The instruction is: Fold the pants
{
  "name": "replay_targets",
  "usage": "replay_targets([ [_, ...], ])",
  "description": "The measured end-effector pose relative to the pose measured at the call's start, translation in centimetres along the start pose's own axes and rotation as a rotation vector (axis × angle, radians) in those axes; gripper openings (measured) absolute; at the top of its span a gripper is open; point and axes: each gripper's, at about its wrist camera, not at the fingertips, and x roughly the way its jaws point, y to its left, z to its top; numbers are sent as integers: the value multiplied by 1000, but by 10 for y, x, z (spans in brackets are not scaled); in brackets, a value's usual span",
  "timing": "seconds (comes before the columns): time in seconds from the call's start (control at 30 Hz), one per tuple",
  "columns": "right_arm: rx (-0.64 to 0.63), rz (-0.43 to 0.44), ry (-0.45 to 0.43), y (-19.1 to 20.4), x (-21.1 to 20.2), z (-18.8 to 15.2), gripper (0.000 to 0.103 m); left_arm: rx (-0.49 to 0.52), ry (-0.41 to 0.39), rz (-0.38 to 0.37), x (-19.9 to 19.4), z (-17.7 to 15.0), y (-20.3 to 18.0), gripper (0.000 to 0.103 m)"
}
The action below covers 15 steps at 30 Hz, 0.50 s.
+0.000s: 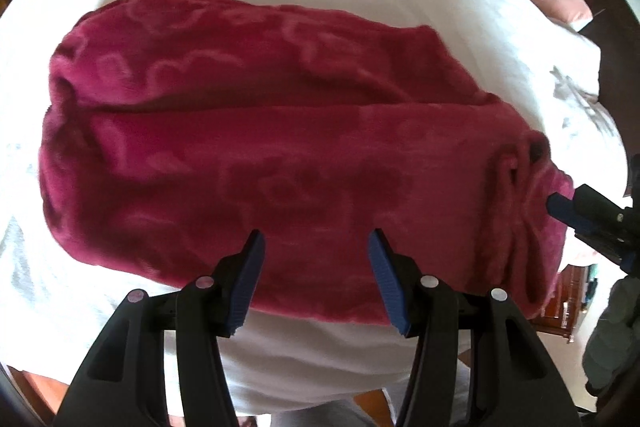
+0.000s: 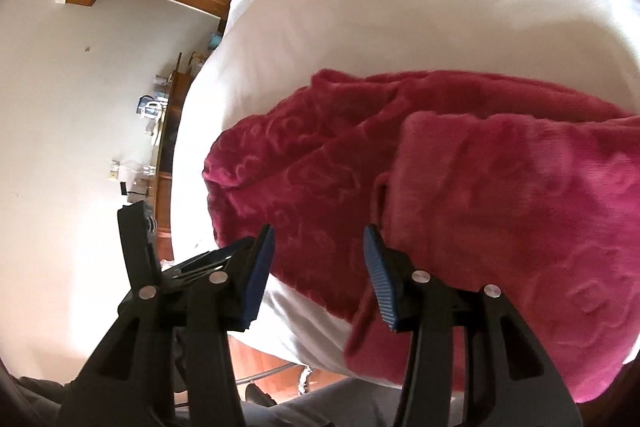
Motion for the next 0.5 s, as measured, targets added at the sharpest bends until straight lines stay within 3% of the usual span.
replay_targets([
  [0.1, -3, -42, -11, -9, -11, -1, 47, -3, 7, -58, -1, -4, -20, 56],
  [0.2, -2, -83, -11, -22, -19, -1, 47, 3, 6, -115, -4, -8, -50, 66],
  [0.3, -12, -127, -10, -34, -29, 0, 47, 7, -3, -159, -4, -12, -69, 68],
  [0.5, -49, -159, 4, -58, -52, 5, 47, -23, -25, -236, 1, -16, -114, 78],
])
